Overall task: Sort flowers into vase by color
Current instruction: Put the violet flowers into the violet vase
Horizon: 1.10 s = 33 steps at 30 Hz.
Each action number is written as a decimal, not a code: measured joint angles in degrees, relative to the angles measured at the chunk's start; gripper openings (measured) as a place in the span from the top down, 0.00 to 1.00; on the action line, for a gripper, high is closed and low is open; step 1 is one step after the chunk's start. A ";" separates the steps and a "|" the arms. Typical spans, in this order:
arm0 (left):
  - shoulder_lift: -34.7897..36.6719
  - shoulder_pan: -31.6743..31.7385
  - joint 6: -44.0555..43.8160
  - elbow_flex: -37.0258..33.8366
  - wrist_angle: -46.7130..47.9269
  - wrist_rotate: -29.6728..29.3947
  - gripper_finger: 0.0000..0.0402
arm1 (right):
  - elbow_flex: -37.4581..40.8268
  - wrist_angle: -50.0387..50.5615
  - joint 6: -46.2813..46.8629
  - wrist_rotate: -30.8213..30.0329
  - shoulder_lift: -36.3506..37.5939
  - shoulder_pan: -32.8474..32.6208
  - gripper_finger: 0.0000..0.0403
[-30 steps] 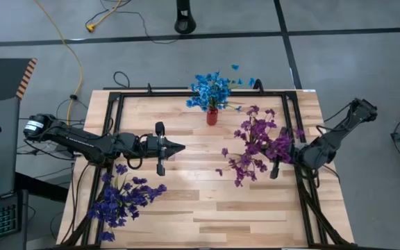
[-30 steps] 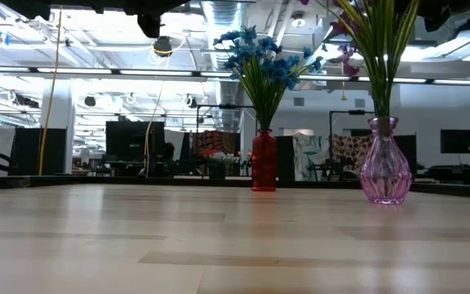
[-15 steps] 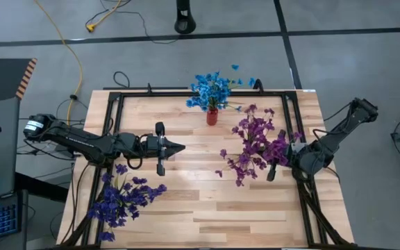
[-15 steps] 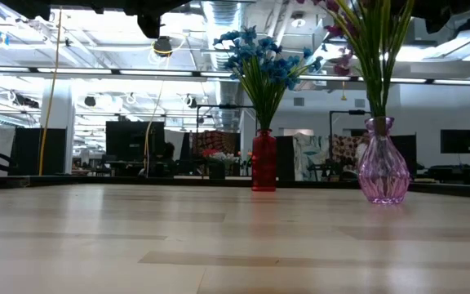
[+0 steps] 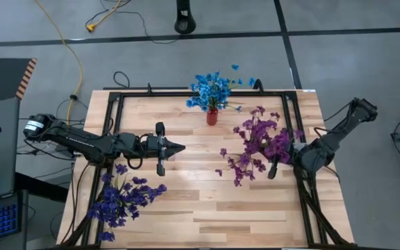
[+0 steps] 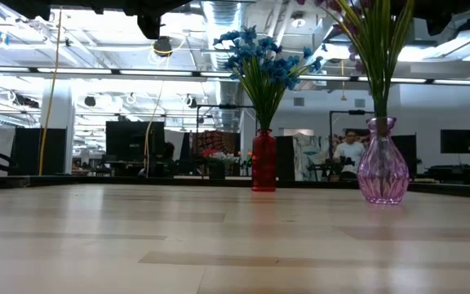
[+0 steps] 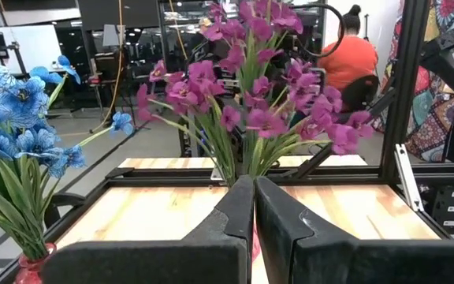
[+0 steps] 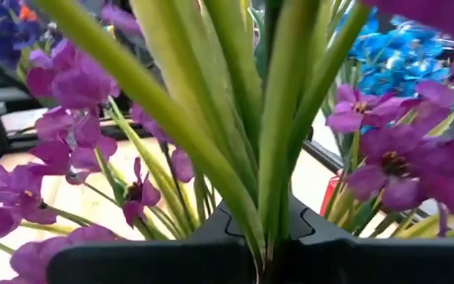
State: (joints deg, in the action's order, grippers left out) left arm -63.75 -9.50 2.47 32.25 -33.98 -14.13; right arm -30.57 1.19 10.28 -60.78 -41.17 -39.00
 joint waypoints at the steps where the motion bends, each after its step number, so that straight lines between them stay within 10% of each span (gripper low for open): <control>1: 0.00 0.00 -0.09 0.00 0.00 0.00 1.00 | 0.00 -0.10 -0.02 -0.56 0.30 0.00 0.92; 33: 0.00 0.00 -0.16 0.00 0.02 0.03 1.00 | -0.07 9.13 14.76 -1.80 -5.62 0.92 0.91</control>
State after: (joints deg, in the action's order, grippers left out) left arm -63.75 -9.50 2.31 32.25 -33.95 -14.10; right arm -30.63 10.32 25.04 -62.58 -46.79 -38.09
